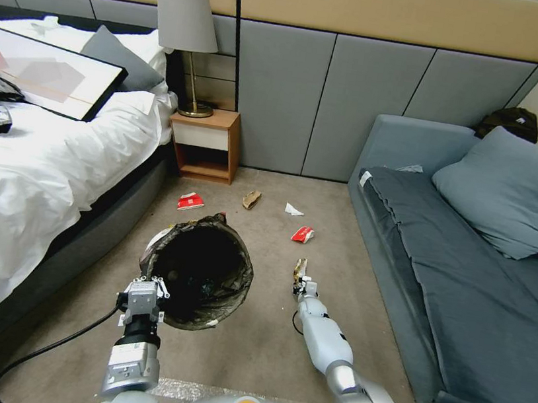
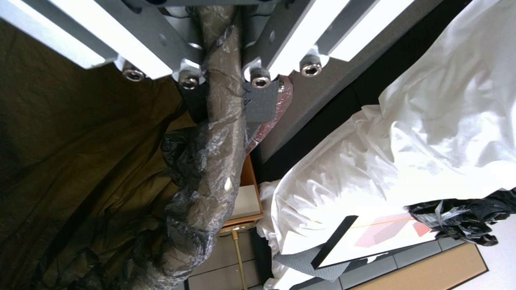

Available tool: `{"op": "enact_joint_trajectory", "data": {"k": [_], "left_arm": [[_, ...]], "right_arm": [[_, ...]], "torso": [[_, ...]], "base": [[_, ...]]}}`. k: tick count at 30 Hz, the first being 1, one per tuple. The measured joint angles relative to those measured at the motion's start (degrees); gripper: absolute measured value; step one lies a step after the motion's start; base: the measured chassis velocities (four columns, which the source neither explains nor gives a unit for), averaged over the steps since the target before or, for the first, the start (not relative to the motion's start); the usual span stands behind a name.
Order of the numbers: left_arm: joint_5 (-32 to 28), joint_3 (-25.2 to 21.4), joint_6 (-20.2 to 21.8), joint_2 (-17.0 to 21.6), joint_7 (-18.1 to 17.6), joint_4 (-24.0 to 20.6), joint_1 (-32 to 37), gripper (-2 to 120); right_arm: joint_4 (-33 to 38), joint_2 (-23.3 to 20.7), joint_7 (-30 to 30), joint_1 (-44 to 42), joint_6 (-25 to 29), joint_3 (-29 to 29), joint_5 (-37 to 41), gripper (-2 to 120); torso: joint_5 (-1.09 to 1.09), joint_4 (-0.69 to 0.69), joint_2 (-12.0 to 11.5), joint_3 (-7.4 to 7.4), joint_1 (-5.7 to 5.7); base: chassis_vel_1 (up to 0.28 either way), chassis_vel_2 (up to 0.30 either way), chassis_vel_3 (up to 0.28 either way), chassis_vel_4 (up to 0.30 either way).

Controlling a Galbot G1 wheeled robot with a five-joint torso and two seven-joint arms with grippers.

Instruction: Pick up the trash bin, then pick up the garbage from the floor and place it into the trash bin.

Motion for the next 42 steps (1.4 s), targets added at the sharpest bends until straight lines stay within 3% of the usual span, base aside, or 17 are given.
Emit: {"op": "enact_joint_trajectory", "data": {"k": [1,5,19,27,31,35,36,39,40,42], "left_arm": [[0.0,0.0,0.0,0.0,0.0,0.0,0.0,0],[0.1,0.1,-0.1,0.0,0.0,0.0,0.0,0],[0.1,0.4,-0.1,0.1,-0.1,0.1,-0.2,0],[-0.3,0.7,-0.1,0.4,-0.1,1.1,-0.3,0],[-0.6,0.7,0.1,0.6,-0.1,1.5,-0.4,0],[-1.2,0.8,0.2,0.7,-0.1,1.9,-0.5,0],[-1.2,0.8,0.2,0.7,-0.1,1.9,-0.5,0],[-1.4,1.0,0.3,0.8,-0.3,2.2,-0.5,0],[-1.4,1.0,0.3,0.8,-0.3,2.2,-0.5,0],[-1.4,1.3,0.4,0.9,-0.3,2.2,-0.5,0]], "right_arm": [[-0.2,0.1,-0.1,0.0,0.1,0.1,0.0,10],[-0.1,0.0,-0.3,-0.1,0.2,0.1,0.0,0],[0.9,-0.3,0.5,-0.6,0.7,0.2,-1.0,0],[8.0,-1.2,3.9,-3.2,3.3,-0.5,-1.2,0],[16.0,-2.1,4.6,-6.0,4.0,-0.9,-1.0,0],[30.4,-3.4,4.6,-11.7,4.4,-1.7,-0.5,0],[30.4,-3.4,4.6,-11.7,4.4,-1.7,-0.5,0],[44.3,-4.5,4.2,-16.1,3.9,-2.6,-0.2,0],[44.3,-4.5,4.2,-16.1,3.9,-2.6,-0.2,0],[51.9,-5.2,3.8,-18.3,3.5,-3.1,-0.2,0]], "torso": [[0.01,0.01,0.0,0.00,0.00],[0.02,0.02,0.0,0.00,0.00],[0.00,-0.01,0.0,0.00,0.00],[0.01,-0.01,0.0,0.01,0.00],[0.01,0.00,0.0,0.01,0.00],[0.02,0.00,0.0,0.00,0.00],[0.02,0.00,0.0,0.00,0.00],[0.02,-0.01,0.0,0.01,0.00],[0.02,-0.01,0.0,0.01,0.00],[-0.01,0.00,0.0,0.00,0.00]], "base": [[0.000,0.000,0.000,0.000],[0.000,0.000,0.000,0.000],[0.000,0.000,0.000,0.000],[0.000,0.000,0.000,0.000],[0.000,0.000,0.000,0.000],[0.000,0.000,0.000,0.000],[0.000,0.000,0.000,0.000],[0.000,0.000,0.000,0.000],[0.000,0.000,0.000,0.000],[0.000,0.000,0.000,0.000]]}}
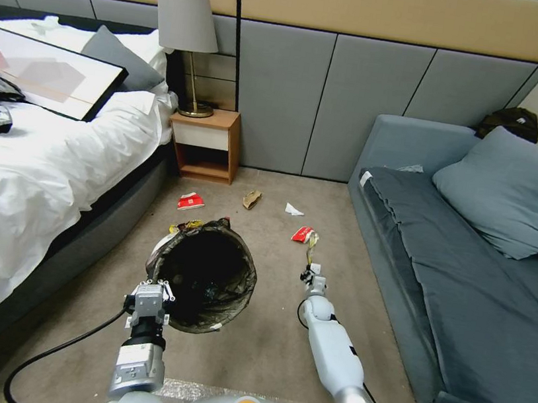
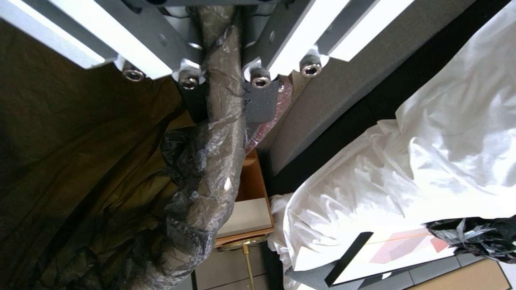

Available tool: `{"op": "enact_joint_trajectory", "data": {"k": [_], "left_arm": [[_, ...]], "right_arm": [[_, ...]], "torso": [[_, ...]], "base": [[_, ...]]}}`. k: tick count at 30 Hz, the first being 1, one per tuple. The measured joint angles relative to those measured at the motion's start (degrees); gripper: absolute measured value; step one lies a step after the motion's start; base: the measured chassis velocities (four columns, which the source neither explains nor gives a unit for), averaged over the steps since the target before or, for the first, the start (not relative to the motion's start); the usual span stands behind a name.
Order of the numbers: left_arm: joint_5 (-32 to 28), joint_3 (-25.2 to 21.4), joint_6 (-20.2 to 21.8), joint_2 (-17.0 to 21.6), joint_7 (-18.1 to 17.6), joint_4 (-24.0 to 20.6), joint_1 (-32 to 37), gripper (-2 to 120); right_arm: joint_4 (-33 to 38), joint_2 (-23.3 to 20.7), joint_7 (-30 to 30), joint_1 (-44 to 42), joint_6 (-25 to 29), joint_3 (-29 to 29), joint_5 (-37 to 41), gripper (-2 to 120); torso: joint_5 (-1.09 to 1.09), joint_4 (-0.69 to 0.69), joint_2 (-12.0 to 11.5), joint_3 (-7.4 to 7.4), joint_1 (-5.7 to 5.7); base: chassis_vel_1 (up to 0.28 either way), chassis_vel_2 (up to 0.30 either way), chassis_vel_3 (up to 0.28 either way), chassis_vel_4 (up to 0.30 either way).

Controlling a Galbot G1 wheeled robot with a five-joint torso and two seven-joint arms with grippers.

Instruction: Pick up the trash bin, then pick up the garbage from the floor and place it into the trash bin.

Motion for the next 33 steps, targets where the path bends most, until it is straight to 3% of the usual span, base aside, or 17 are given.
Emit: {"op": "enact_joint_trajectory", "data": {"k": [1,3,5,6,8,9,12,16,25,33], "left_arm": [[0.0,0.3,0.2,0.0,0.0,-0.1,0.0,0],[0.0,0.5,0.2,0.0,0.0,-0.1,0.0,0],[0.2,0.6,0.4,0.1,0.0,-0.2,0.0,0],[0.2,0.6,0.4,0.1,0.0,-0.2,0.0,0],[0.3,0.7,0.4,0.1,0.0,0.0,-0.1,0],[0.3,0.7,0.4,0.1,0.0,0.0,-0.1,0],[0.7,1.2,0.4,0.0,0.0,0.4,-0.1,0],[0.9,1.5,0.5,-0.1,0.0,0.4,-0.2,0],[1.1,1.3,0.6,-0.2,-0.1,0.3,-0.3,0],[1.2,1.5,0.7,-0.3,-0.1,0.3,-0.4,0]], "right_arm": [[5.0,-0.5,-0.6,-1.5,-0.1,-0.4,0.0,0],[6.9,-0.7,-0.9,-1.9,-0.1,-0.6,0.0,0],[16.2,-1.9,-4.4,-4.5,2.4,-1.3,0.0,0],[16.2,-1.9,-4.4,-4.5,2.4,-1.3,0.0,0],[22.5,-3.8,-11.8,-7.3,9.0,-2.2,0.2,0],[22.5,-3.8,-11.8,-7.3,9.0,-2.2,0.2,0],[28.1,-6.1,-20.9,-11.4,14.4,-3.6,2.4,0],[32.6,-8.6,-25.6,-15.4,16.6,-6.6,5.6,0],[34.3,-11.1,-28.0,-19.3,18.0,-13.9,4.9,0],[32.4,-11.0,-27.4,-20.0,18.2,-16.6,3.5,0]], "torso": [[0.03,-0.01,0.0,0.01,0.00],[0.04,-0.01,0.0,0.00,0.00],[0.00,0.00,0.0,0.00,0.00],[0.00,0.00,0.0,0.00,0.00],[-0.01,0.00,0.0,0.00,-0.01],[-0.01,0.00,0.0,0.00,-0.01],[0.01,-0.01,0.0,0.00,0.00],[0.01,-0.02,0.0,0.00,-0.01],[0.01,0.00,0.0,0.00,-0.01],[0.02,0.00,0.0,0.00,0.00]], "base": [[0.000,0.000,0.000,0.000],[0.000,0.000,0.000,0.000],[0.000,0.000,0.000,0.000],[0.000,0.000,0.000,0.000],[0.000,0.000,0.000,0.000],[0.000,0.000,0.000,0.000],[0.000,0.000,0.000,0.000],[0.000,0.000,0.000,0.000],[0.000,0.000,0.000,0.000],[0.000,0.000,0.000,0.000]]}}
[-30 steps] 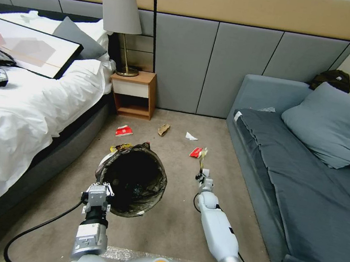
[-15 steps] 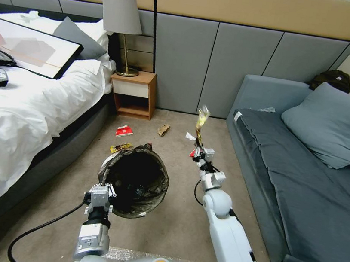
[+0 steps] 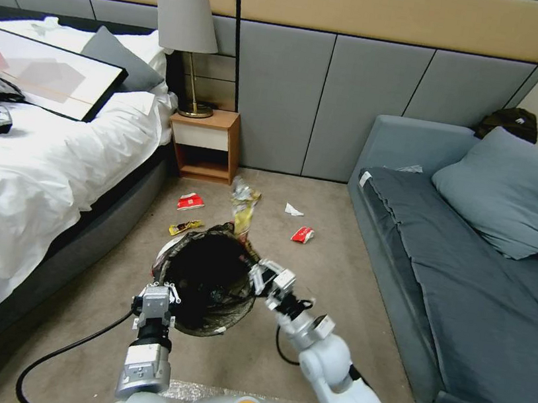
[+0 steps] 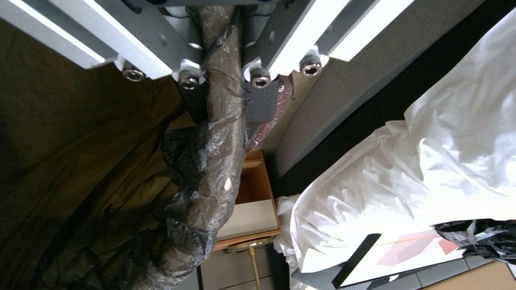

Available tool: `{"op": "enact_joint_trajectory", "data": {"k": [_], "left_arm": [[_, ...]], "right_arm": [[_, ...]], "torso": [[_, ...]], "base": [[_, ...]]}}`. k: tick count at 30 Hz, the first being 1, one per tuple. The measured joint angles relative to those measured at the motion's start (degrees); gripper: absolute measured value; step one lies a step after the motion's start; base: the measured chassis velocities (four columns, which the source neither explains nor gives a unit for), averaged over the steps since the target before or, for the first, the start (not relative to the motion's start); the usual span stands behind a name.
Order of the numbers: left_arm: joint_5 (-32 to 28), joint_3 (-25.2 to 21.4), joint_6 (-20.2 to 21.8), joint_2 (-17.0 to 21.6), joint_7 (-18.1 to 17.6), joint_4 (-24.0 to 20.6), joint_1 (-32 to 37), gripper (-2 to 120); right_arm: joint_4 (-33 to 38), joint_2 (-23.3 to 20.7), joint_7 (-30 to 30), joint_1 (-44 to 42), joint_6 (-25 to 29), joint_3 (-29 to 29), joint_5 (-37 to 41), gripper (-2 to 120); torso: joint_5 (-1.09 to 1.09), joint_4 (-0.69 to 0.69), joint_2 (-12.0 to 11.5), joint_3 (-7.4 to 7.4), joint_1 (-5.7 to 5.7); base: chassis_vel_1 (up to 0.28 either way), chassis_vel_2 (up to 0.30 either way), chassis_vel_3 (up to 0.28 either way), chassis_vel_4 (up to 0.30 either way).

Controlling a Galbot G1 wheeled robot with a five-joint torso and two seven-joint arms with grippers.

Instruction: Pick up the trash bin, then pick up the garbage from the floor and place it into the trash bin.

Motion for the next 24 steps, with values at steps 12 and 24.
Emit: {"op": "enact_joint_trajectory", "data": {"k": [12,24], "left_arm": [[0.3,0.7,0.0,-0.1,0.0,0.4,-0.2,0],[0.5,1.2,0.0,-0.2,0.0,0.6,-0.3,0]], "right_arm": [[-6.4,0.4,0.1,-0.4,1.5,-2.1,-2.7,0],[-11.5,1.6,0.4,-0.4,2.2,-3.2,-5.2,0]], "torso": [[0.00,0.00,0.0,0.00,0.00],[0.00,0.00,0.0,0.00,0.00]], "base": [[0.000,0.000,0.000,0.000],[0.000,0.000,0.000,0.000]]}}
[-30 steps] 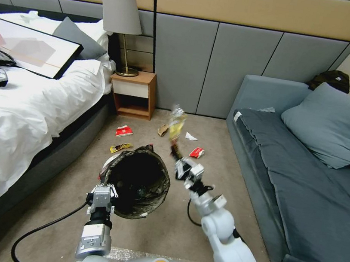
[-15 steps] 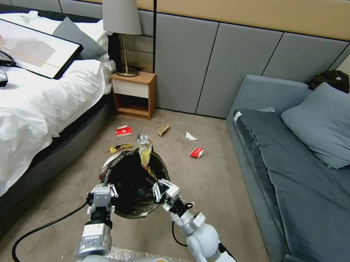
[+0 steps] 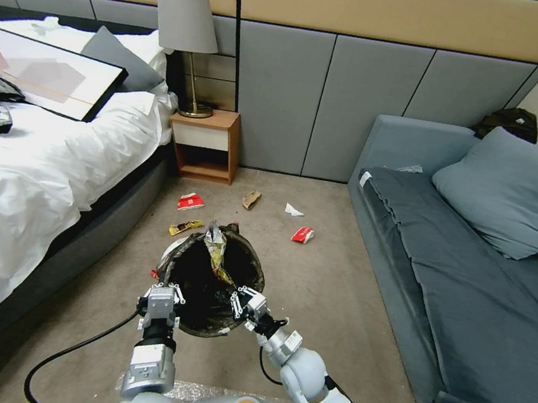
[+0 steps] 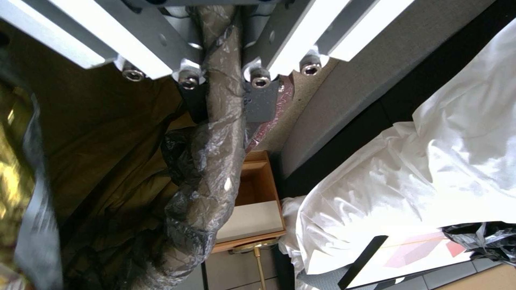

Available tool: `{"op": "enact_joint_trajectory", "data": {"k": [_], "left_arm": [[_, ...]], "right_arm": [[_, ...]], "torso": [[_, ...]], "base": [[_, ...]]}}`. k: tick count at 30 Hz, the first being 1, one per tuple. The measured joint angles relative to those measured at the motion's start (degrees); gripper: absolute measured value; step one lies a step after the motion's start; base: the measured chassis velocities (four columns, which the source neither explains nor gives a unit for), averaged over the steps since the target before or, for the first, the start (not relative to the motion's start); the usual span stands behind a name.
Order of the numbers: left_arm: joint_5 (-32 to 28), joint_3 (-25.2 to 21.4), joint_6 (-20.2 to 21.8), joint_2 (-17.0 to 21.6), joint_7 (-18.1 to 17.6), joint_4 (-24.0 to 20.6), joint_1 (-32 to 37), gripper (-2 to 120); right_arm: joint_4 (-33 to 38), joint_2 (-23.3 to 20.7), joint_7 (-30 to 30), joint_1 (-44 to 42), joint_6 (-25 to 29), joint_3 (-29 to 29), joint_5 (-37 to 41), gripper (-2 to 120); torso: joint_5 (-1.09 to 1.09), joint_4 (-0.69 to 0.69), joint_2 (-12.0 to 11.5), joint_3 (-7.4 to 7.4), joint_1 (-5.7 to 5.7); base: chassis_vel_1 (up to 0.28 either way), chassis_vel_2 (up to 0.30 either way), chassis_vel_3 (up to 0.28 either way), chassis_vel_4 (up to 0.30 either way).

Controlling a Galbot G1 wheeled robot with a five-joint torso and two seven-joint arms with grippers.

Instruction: Pick up the trash bin, then pick up the garbage from the floor and place it into the trash bin.

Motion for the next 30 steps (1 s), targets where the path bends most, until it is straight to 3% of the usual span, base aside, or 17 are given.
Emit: {"op": "enact_joint_trajectory", "data": {"k": [3,5,10,13,30], "left_arm": [[0.0,0.0,0.0,0.0,0.0,0.0,0.0,0],[0.0,0.0,0.0,0.0,0.0,0.0,0.0,0],[0.0,0.0,0.0,0.0,0.0,0.0,0.0,0],[0.0,0.0,0.0,0.1,0.0,0.0,-0.1,0],[-0.2,0.0,0.1,0.5,0.0,0.1,-0.3,0]], "right_arm": [[-0.2,0.0,0.1,-0.1,0.0,0.0,-0.9,1],[-0.2,0.0,0.5,-0.2,0.0,-0.1,-1.1,11],[0.2,-0.1,0.6,-0.3,-0.1,-0.1,-1.1,23],[0.7,-0.2,0.7,-0.8,-0.1,-0.1,-1.2,40],[5.8,-1.9,0.3,-4.3,0.3,2.2,-1.8,98]], "torso": [[0.00,0.00,0.0,0.00,0.00],[0.00,0.00,0.0,0.00,0.00],[0.00,0.00,0.0,0.00,0.00],[0.00,0.00,0.0,0.00,0.00],[0.00,0.00,0.0,0.01,0.00]], "base": [[0.000,0.000,0.000,0.000],[0.000,0.000,0.000,0.000],[0.000,0.000,0.000,0.000],[0.000,0.000,0.000,0.000],[0.000,0.000,0.000,0.000]]}}
